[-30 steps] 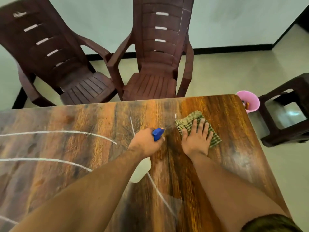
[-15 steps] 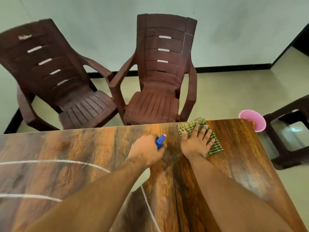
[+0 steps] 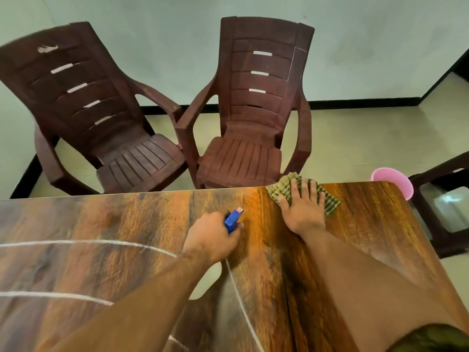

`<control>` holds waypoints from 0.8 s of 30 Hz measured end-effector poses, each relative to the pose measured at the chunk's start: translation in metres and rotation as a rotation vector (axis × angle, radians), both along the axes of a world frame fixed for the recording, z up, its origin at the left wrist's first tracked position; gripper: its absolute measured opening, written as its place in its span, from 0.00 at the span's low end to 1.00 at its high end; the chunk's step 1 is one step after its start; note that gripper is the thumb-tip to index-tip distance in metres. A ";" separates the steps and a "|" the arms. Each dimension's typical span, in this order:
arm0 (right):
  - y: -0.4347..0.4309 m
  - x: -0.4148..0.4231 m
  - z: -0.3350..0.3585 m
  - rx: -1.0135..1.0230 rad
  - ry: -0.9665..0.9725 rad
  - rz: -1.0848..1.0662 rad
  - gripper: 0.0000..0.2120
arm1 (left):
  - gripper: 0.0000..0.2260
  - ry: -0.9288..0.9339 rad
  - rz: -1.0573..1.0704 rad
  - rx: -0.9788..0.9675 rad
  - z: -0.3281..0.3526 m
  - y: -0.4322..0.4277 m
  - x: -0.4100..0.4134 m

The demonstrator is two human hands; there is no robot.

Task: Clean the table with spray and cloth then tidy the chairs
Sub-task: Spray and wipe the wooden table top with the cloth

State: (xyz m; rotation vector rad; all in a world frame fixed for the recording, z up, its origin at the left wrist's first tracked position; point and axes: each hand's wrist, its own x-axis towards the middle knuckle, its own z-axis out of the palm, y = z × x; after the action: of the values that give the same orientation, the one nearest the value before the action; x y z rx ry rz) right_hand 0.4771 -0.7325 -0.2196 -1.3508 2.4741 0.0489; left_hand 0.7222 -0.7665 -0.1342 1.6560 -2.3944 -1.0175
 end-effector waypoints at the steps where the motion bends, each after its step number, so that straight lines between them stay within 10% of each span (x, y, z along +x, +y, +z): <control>1: -0.012 0.019 0.000 -0.007 -0.024 -0.043 0.34 | 0.09 -0.008 0.002 -0.001 0.000 -0.001 0.006; 9: 0.023 0.140 -0.001 -0.050 -0.045 0.878 0.32 | 0.07 -0.046 0.045 -0.055 0.012 0.000 0.061; 16: 0.105 0.118 -0.001 -0.011 0.014 -0.106 0.35 | 0.10 -0.060 -0.021 0.000 0.017 0.039 0.094; 22: 0.196 0.173 0.001 -0.055 -0.038 0.607 0.33 | 0.13 -0.096 -0.095 0.069 0.014 0.097 0.109; 24: 0.226 0.164 0.000 -0.021 -0.042 0.524 0.33 | 0.15 -0.103 -0.124 0.100 0.011 0.117 0.119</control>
State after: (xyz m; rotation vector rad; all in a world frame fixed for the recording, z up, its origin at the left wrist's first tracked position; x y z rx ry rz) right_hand 0.6411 -0.5066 -0.2193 -1.9473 2.0265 0.1113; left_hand 0.8416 -0.6500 -0.1231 1.6478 -2.5812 -1.1138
